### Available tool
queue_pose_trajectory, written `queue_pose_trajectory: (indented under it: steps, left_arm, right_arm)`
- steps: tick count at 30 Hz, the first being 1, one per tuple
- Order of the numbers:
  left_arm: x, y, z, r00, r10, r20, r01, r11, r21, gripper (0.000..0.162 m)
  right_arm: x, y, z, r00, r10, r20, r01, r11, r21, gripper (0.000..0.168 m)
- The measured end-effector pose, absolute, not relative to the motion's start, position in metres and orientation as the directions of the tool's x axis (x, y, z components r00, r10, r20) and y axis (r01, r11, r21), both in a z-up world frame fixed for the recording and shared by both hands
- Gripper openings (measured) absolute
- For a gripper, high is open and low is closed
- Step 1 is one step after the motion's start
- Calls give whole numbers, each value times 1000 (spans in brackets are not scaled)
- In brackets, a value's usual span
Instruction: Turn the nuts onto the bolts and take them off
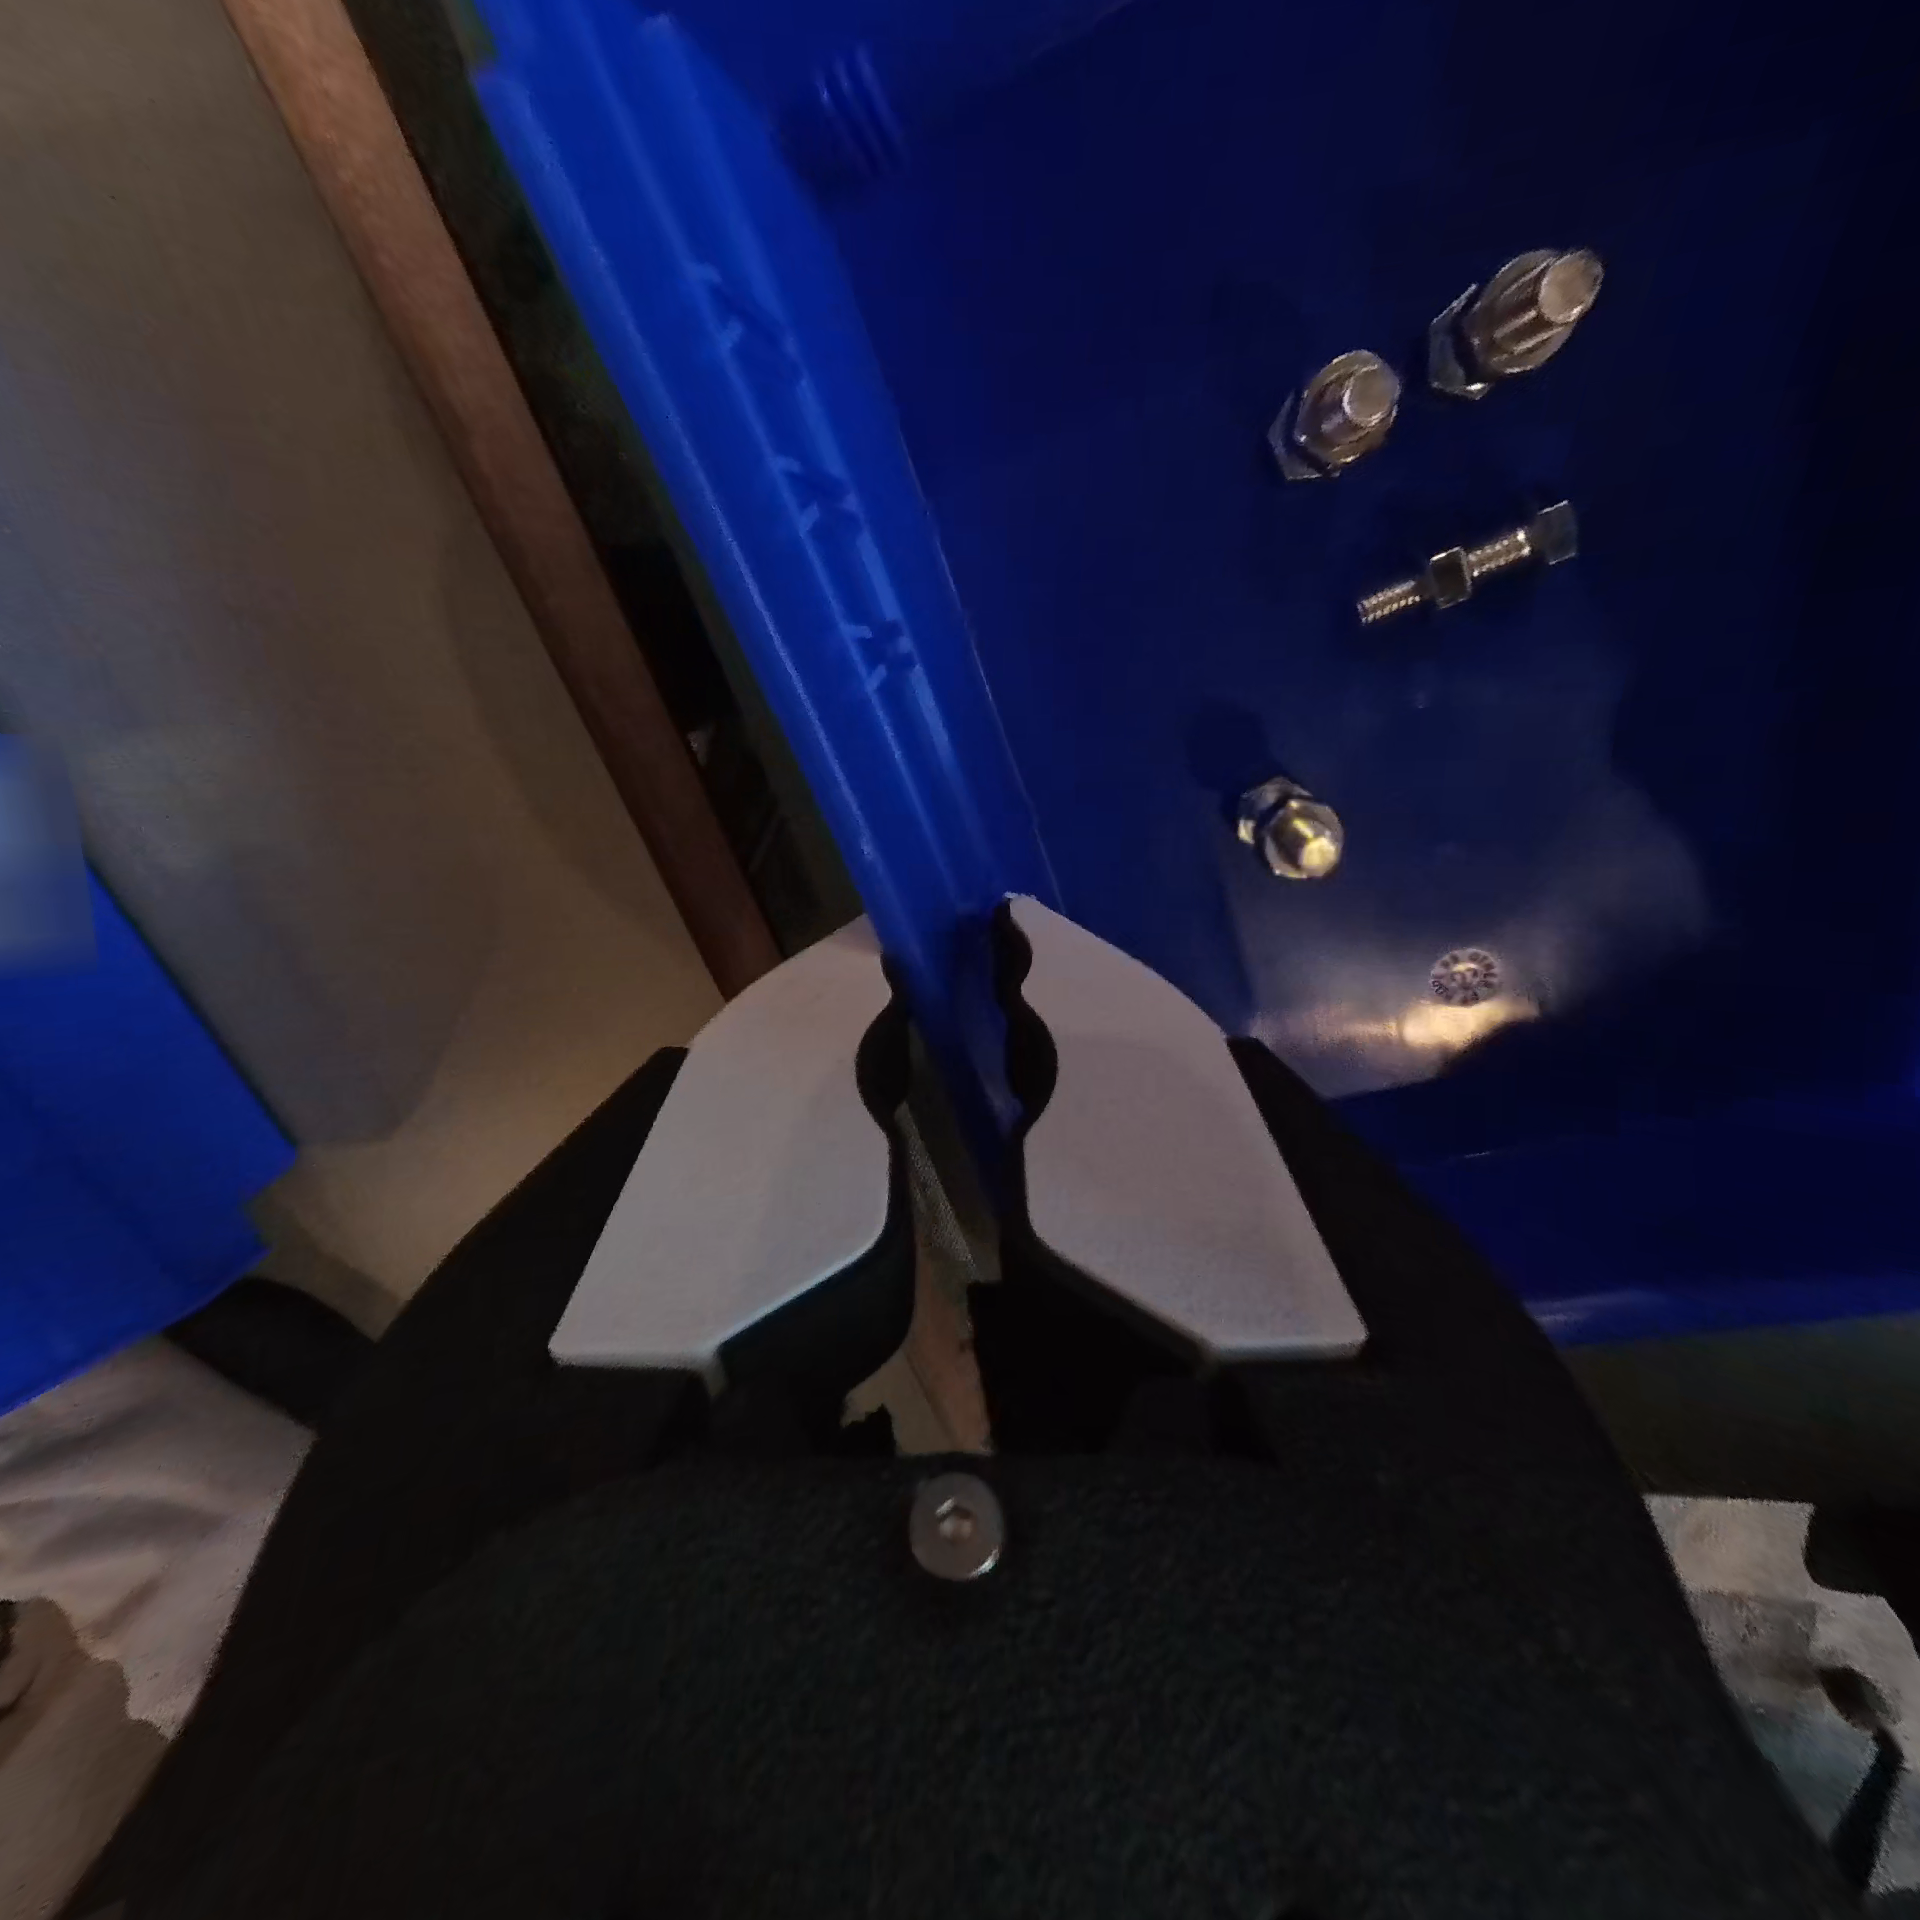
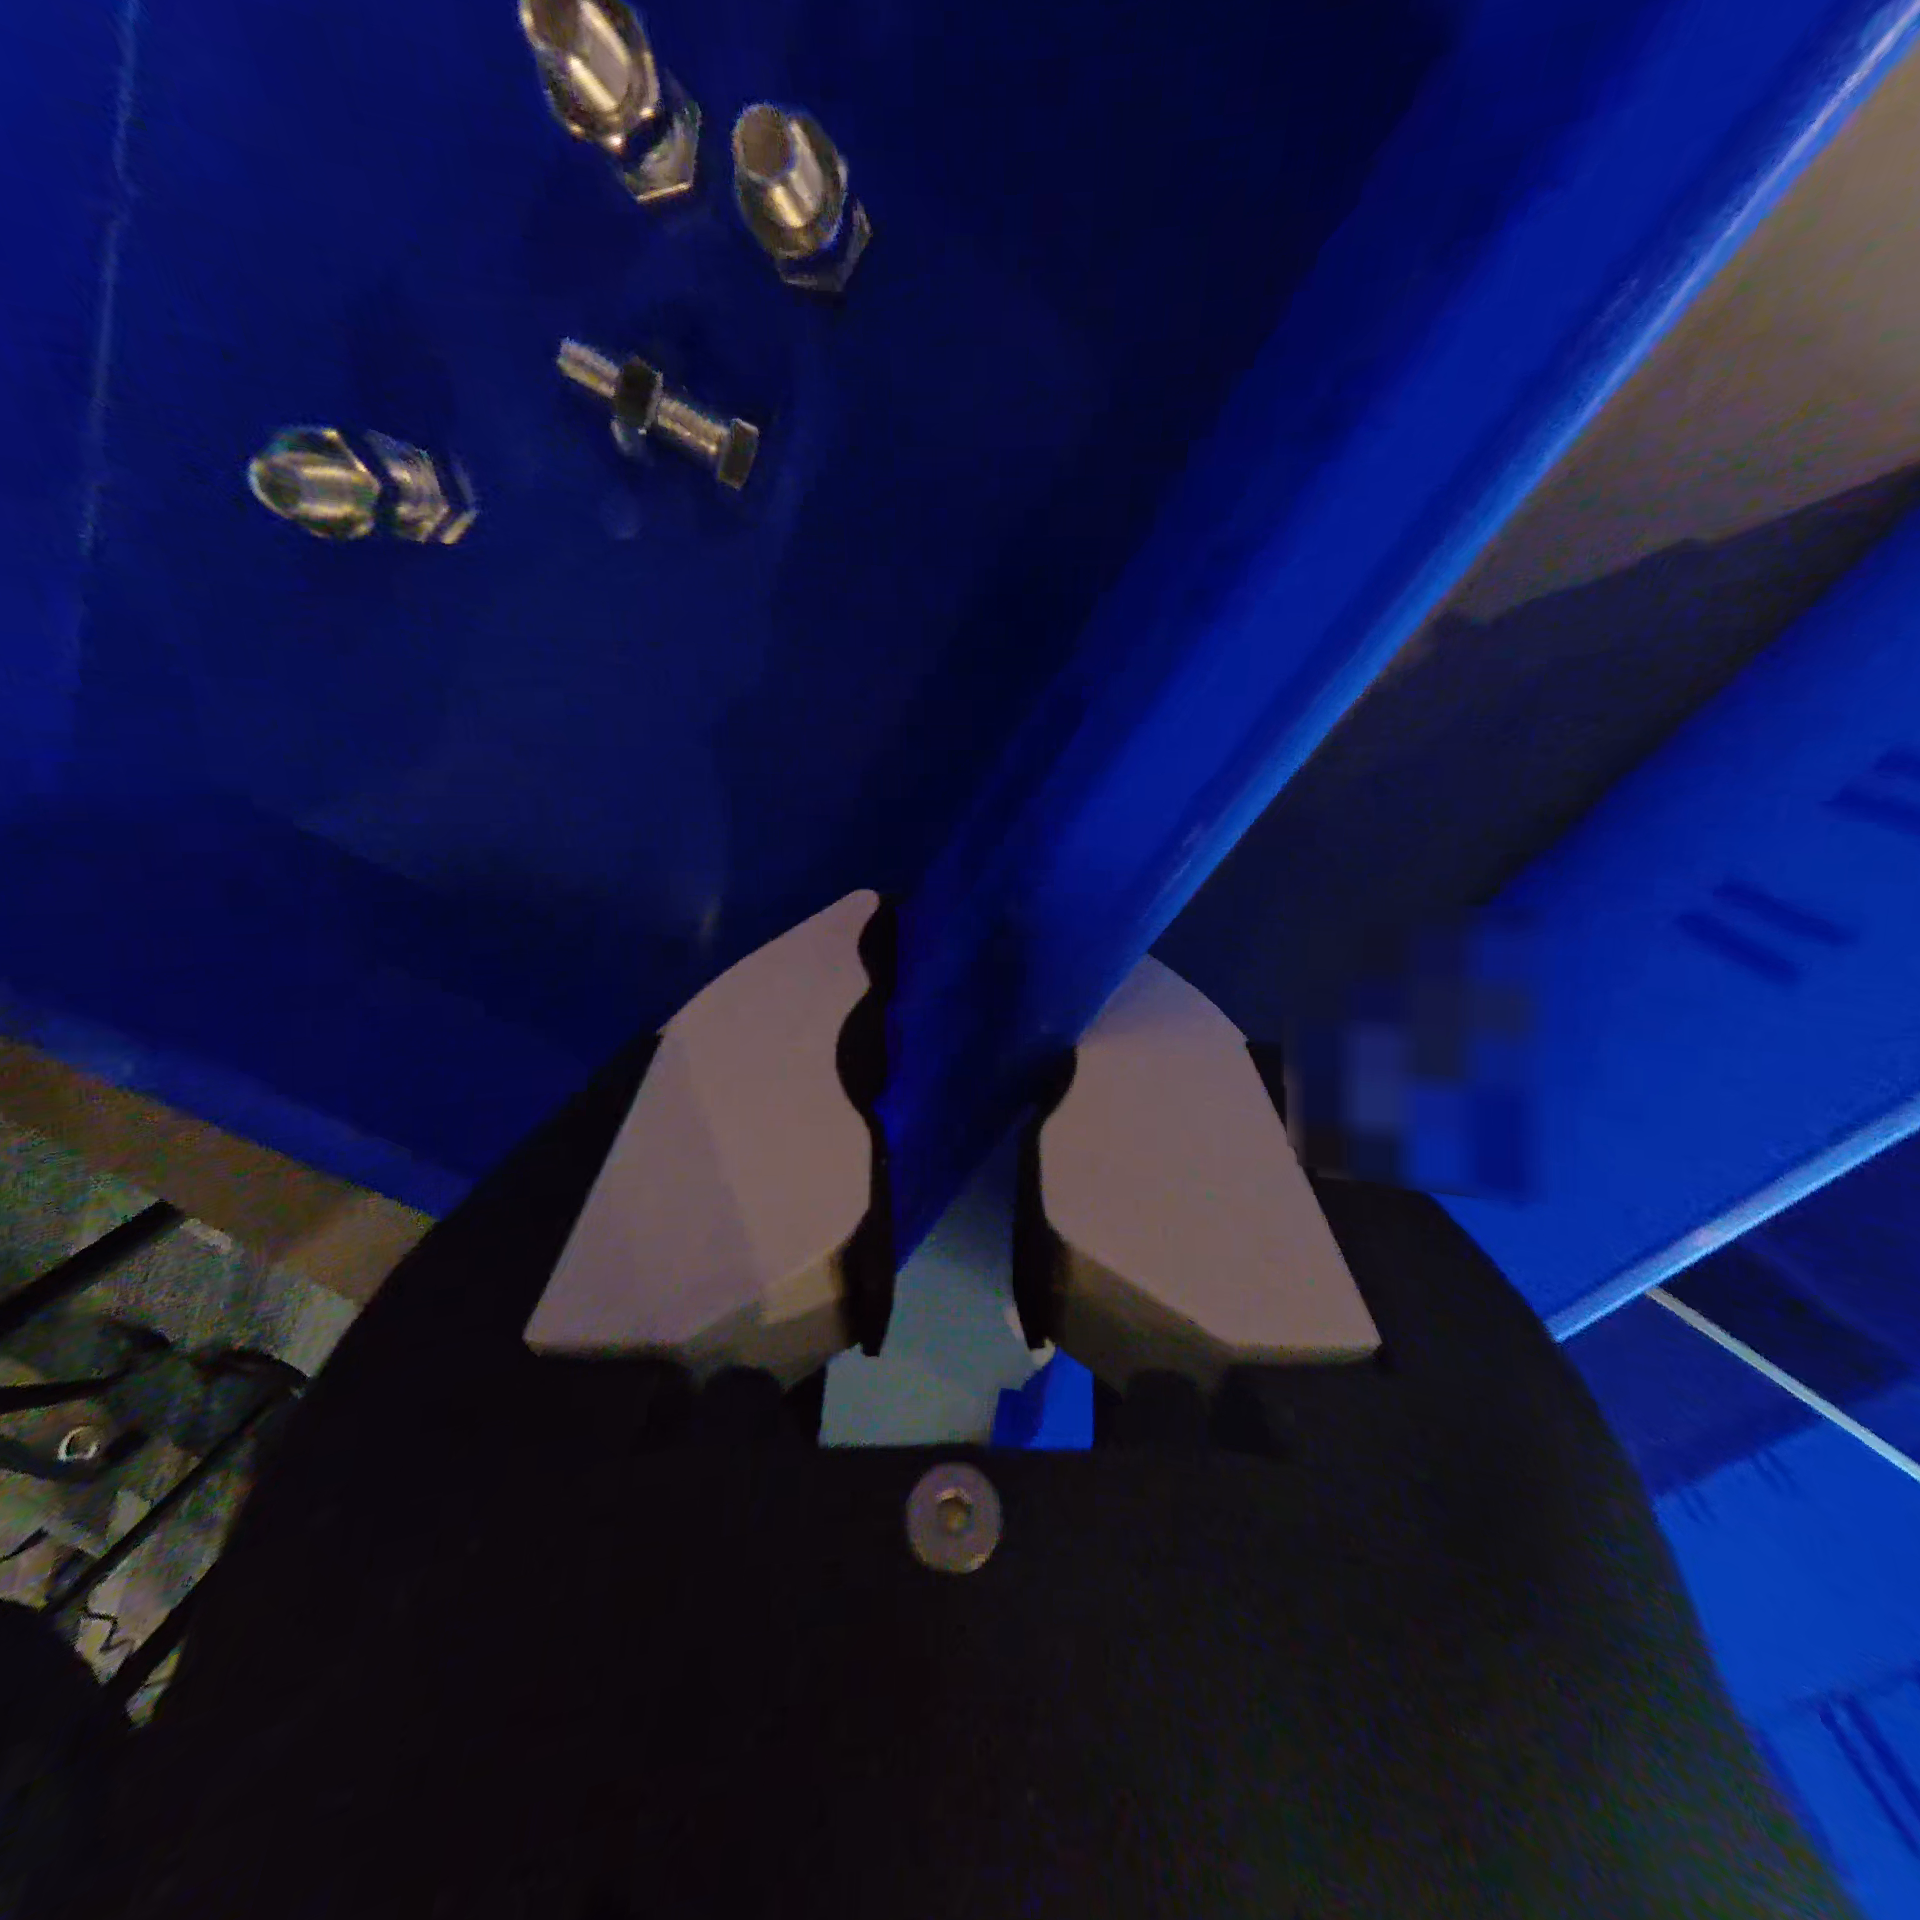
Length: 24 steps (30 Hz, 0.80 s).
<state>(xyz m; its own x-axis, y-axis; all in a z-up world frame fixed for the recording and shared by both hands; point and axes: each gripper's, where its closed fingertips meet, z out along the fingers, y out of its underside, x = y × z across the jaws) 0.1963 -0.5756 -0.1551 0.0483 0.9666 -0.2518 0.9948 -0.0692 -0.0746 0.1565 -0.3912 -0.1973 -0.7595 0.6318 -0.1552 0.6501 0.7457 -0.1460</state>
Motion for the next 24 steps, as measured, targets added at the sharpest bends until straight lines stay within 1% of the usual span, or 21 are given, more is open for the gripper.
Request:
queue_pose_trajectory:
  steps: [4,6,7,8,9,10,11,13,14,15,17,18,20,21,22,24]
  left_arm:
    - [200,-586,-160,63,954,-292,994,-86,-66,21]
    - [202,-591,-158,62,945,-322,993,-90,-74,37]
    - [199,-594,-154,56,939,-338,991,-95,-98,46]
    - [198,-595,-148,49,935,-351,987,-99,-127,47]
    - [196,-596,-141,35,934,-357,983,-96,-154,52]
    - [195,-597,-134,19,932,-362,979,-91,-182,64]
    - [193,-597,-126,1,928,-372,974,-85,-210,75]
    - [189,-593,-111,-29,925,-378,956,-84,-280,94]
    - [184,-589,-103,-44,927,-373,941,-87,-326,102]
    - [180,-582,-95,-55,929,-365,923,-92,-373,109]
    - [170,-563,-80,-63,941,-331,878,-105,-467,115]
    - [165,-551,-73,-64,950,-304,851,-107,-514,114]
    - [154,-521,-58,-47,972,-232,790,-106,-604,110]
    - [149,-506,-50,-34,980,-196,756,-103,-646,105]
    - [144,-491,-43,-18,985,-171,728,-104,-678,101]
    - [137,-466,-33,4,990,-144,695,-106,-711,100]
  right_arm:
    - [162,-396,-197,-774,599,-208,631,759,-162,32]
    - [159,-403,-187,-766,595,-244,641,734,-224,39]
    - [157,-400,-183,-770,598,-222,637,735,-233,43]
    - [155,-398,-178,-777,593,-212,630,741,-235,48]
    - [154,-396,-173,-786,583,-205,618,746,-247,53]
    - [151,-394,-167,-794,578,-191,608,748,-265,55]
    - [149,-392,-161,-797,575,-183,603,745,-286,60]
    - [144,-389,-147,-812,560,-163,579,743,-335,78]
    - [137,-383,-141,-817,565,-119,566,746,-351,93]
    - [131,-376,-135,-823,562,-79,549,753,-363,103]
    - [123,-364,-123,-833,551,-47,522,757,-393,114]
    - [118,-356,-117,-834,550,-32,513,754,-411,117]
    - [107,-339,-105,-827,561,-26,512,734,-446,114]
    - [102,-329,-99,-825,564,-30,511,722,-467,112]
    - [97,-320,-94,-820,570,-42,516,706,-485,108]
    - [88,-300,-86,-809,583,-78,534,673,-511,107]
